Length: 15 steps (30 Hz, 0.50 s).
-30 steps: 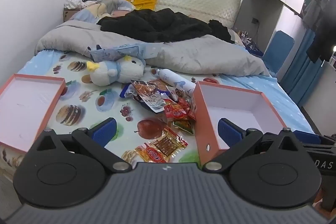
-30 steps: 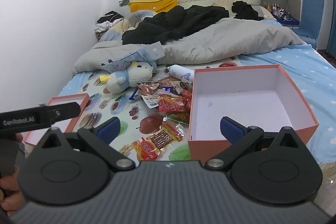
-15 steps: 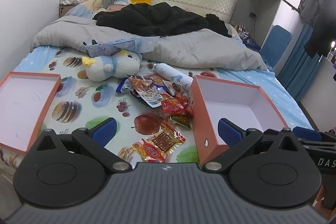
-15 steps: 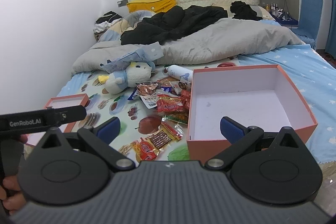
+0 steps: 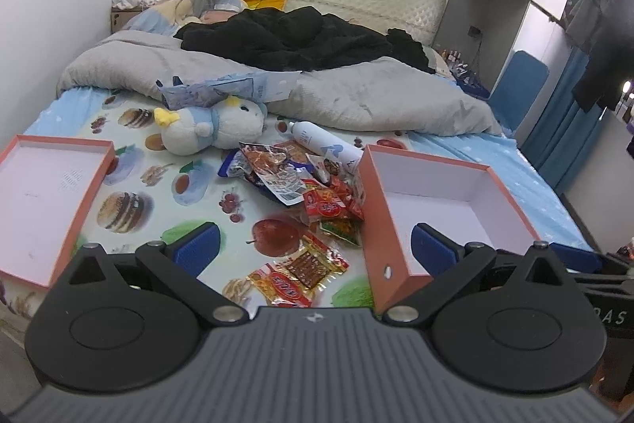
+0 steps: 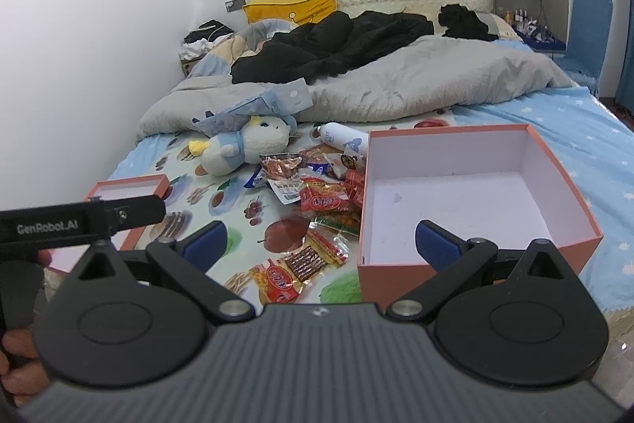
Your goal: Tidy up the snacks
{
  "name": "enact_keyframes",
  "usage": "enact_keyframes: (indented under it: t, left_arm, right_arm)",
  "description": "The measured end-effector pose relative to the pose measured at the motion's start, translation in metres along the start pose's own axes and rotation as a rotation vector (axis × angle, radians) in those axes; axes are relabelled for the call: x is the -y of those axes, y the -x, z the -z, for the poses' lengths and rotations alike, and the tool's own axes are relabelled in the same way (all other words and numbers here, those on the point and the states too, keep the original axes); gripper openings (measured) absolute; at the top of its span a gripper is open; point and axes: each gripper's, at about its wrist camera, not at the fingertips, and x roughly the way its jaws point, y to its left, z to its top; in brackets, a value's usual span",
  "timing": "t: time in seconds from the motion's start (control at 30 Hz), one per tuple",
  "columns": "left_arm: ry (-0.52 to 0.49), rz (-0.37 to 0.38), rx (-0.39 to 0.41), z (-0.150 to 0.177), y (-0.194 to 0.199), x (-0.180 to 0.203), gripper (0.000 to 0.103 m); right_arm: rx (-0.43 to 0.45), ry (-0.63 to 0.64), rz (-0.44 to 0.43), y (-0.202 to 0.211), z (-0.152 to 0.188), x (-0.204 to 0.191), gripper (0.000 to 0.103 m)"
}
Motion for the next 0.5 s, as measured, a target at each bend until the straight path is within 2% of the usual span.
enact_keyframes:
  t: [0.5]
  left_arm:
    - [-0.001, 0.001, 0.0, -0.001, 0.0017, 0.0026, 0.103]
  right_arm:
    - [-0.011, -0.005, -0.008, -0.0022, 0.0008, -0.0014, 0.103]
